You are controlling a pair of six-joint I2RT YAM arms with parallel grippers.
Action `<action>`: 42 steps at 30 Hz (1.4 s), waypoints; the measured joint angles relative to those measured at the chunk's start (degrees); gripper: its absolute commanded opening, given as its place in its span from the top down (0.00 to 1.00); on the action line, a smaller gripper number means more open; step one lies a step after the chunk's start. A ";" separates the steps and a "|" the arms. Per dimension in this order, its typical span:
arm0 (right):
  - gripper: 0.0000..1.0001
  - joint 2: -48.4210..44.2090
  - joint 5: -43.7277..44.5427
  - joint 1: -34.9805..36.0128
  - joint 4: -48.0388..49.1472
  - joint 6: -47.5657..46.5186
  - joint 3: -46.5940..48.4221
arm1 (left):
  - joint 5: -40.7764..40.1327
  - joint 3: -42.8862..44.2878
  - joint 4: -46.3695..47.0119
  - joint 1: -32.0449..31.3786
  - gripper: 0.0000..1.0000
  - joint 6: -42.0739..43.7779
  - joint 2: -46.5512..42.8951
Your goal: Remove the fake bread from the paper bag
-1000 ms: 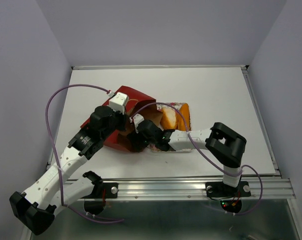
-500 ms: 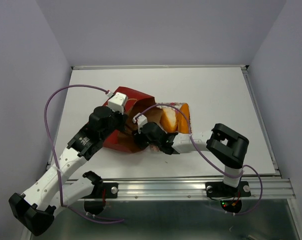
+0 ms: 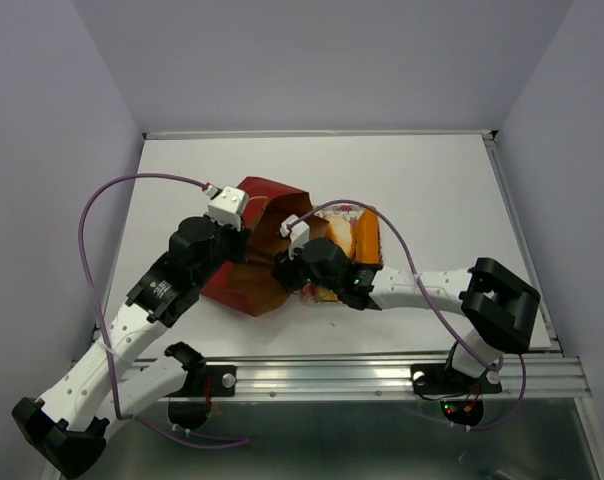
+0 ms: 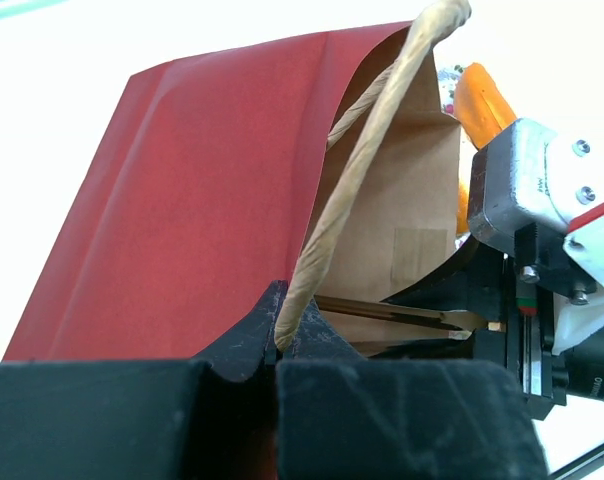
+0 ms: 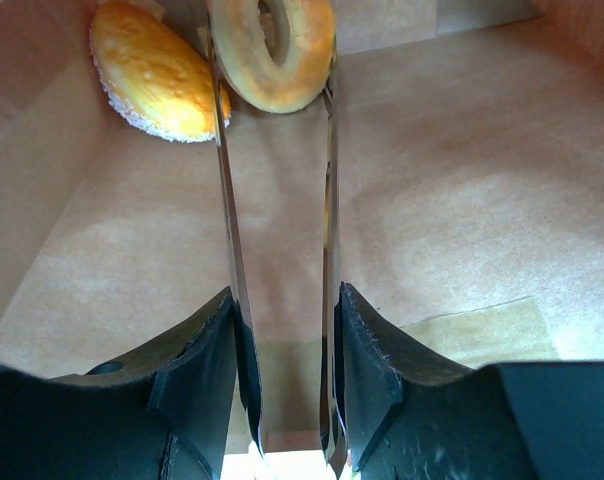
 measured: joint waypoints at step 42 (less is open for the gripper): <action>0.73 -42.62 16.46 0.00 -27.02 5.97 -1.53 | -12.44 0.00 0.37 0.00 1.00 -5.84 0.83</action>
